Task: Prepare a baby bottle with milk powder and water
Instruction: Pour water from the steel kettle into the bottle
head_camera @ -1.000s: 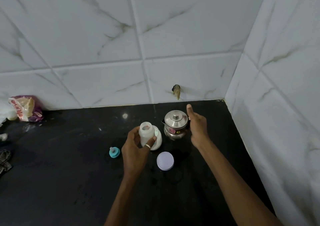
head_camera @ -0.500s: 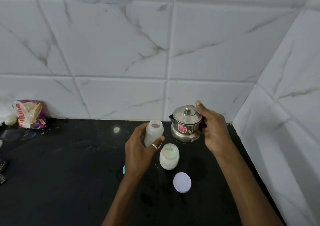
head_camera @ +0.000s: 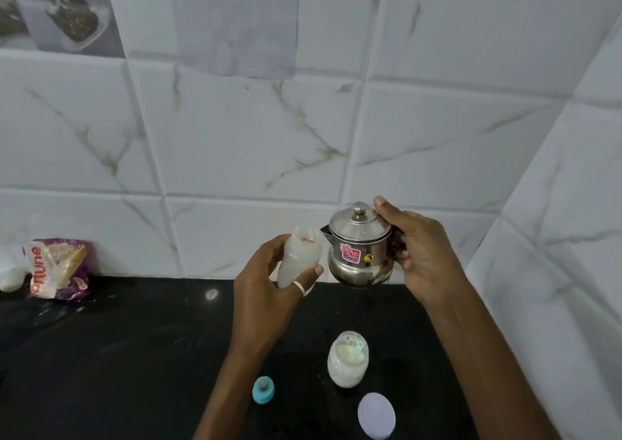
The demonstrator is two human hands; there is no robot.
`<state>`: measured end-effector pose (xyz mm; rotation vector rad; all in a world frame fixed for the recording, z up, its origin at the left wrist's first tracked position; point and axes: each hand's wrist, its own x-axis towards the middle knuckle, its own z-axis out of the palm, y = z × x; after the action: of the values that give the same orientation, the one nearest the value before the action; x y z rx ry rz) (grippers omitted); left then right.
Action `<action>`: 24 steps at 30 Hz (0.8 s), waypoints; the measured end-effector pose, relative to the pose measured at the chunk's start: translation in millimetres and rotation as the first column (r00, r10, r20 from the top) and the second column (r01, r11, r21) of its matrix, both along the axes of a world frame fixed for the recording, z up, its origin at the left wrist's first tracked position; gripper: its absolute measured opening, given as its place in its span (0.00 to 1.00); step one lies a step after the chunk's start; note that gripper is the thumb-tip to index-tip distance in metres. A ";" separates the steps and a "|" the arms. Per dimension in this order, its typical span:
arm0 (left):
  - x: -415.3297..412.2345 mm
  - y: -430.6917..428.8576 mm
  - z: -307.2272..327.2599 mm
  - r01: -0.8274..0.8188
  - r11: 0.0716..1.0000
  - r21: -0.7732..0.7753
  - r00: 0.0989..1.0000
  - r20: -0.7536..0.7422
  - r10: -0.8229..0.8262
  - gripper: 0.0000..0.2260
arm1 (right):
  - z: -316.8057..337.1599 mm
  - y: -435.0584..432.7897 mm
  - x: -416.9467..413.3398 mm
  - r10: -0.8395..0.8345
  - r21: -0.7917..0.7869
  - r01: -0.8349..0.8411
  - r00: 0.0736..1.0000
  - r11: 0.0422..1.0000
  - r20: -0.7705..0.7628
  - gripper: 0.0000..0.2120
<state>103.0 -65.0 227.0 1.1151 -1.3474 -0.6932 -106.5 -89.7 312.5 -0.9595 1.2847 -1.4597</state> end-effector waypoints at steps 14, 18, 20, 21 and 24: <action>-7.4 8.8 27.7 -0.060 0.996 -0.072 0.997 -0.046 0.056 0.29 | 66.9 -6.0 -1.6 0.061 -0.101 -0.090 0.965 0.991 -0.255 0.21; -9.2 11.6 30.4 -0.050 0.996 -0.074 0.998 -0.052 0.046 0.30 | 74.1 -5.5 -1.4 0.066 -0.112 -0.102 0.956 0.988 -0.284 0.21; -10.3 12.5 31.0 -0.051 0.996 -0.074 0.997 -0.064 0.047 0.30 | 76.6 -6.0 -0.9 0.071 -0.115 -0.111 0.950 0.987 -0.306 0.22; -11.3 12.8 31.2 -0.051 0.996 -0.071 0.997 -0.065 0.047 0.30 | 77.4 -5.7 -0.7 0.068 -0.116 -0.110 0.946 0.987 -0.316 0.22; -12.7 13.2 30.3 -0.053 0.997 -0.060 0.997 -0.065 0.049 0.31 | 79.6 -5.4 0.2 0.073 -0.116 -0.118 0.939 0.986 -0.337 0.22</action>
<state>90.3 -51.8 257.3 1.0661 -1.2746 -0.6407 -106.3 -95.1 392.1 -1.3863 1.3672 -1.3606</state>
